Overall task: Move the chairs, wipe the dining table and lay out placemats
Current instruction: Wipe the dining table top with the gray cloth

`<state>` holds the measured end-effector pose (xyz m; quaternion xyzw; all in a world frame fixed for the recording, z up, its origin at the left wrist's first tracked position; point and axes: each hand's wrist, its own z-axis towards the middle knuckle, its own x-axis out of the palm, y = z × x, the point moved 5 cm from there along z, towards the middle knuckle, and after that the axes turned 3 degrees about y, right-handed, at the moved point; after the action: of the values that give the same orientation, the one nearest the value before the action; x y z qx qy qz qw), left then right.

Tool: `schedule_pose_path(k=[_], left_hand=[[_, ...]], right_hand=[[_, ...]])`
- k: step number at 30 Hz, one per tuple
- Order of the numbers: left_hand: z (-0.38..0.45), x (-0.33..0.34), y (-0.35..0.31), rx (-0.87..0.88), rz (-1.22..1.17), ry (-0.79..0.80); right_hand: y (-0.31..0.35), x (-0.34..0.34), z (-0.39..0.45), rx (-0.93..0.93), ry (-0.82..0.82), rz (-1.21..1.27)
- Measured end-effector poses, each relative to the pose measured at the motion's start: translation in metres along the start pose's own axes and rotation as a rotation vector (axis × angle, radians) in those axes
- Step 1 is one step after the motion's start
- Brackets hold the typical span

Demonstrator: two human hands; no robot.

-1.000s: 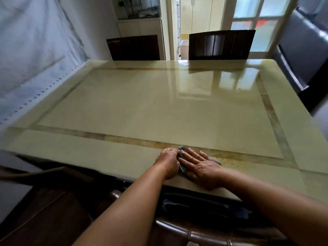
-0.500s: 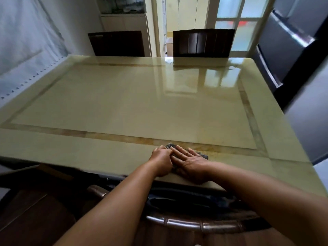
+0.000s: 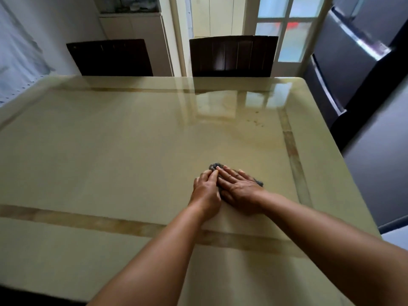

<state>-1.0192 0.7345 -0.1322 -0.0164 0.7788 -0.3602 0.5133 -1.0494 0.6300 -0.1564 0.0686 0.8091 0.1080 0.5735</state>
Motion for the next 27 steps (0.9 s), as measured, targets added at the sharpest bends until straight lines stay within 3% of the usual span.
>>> schedule_pose_path(k=[8, 14, 20, 27], left_hand=[[0.088, 0.001, -0.019, 0.043, -0.051, -0.269], [0.095, 0.007, -0.016, 0.045, -0.048, -0.386], [0.100, 0.006, -0.012, 0.033, -0.058, -0.385], [0.073, 0.012, -0.026, 0.066, -0.003, -0.195]], right_hand=[[-0.106, -0.068, 0.095, 0.047, -0.126, 0.000], [-0.197, -0.094, 0.122, 0.268, -0.178, 0.042], [-0.185, -0.074, 0.099, 0.196, -0.173, 0.036], [-0.115, -0.022, 0.007, 0.062, -0.120, -0.009]])
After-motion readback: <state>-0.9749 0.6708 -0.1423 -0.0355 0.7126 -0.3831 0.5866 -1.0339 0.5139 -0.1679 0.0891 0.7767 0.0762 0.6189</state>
